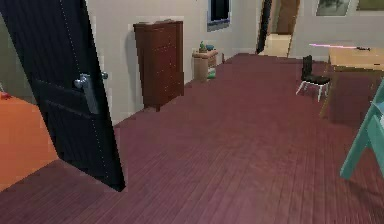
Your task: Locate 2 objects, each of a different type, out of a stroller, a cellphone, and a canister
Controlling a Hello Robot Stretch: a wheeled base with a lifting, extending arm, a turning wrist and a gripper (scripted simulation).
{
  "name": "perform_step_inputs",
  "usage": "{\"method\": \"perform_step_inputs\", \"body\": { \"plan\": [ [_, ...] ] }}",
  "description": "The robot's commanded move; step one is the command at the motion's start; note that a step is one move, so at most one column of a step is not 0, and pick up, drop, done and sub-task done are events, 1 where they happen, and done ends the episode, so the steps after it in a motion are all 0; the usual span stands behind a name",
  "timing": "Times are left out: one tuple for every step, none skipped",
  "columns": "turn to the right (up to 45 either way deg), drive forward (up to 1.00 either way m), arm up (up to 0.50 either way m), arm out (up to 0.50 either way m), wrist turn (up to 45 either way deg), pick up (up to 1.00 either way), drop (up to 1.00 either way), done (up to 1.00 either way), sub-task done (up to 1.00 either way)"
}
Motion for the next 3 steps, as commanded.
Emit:
{"method": "perform_step_inputs", "body": {
  "plan": [
    [-18.0, 0.00, 0.00, 0.00, 0.0, 0.00, 0.00, 0.00, 0.00],
    [0.0, 0.20, 0.00, 0.00, 0.0, 0.00, 0.00, 0.00, 0.00],
    [39.0, 0.00, 0.00, 0.00, 0.0, 0.00, 0.00, 0.00, 0.00]
  ]
}}
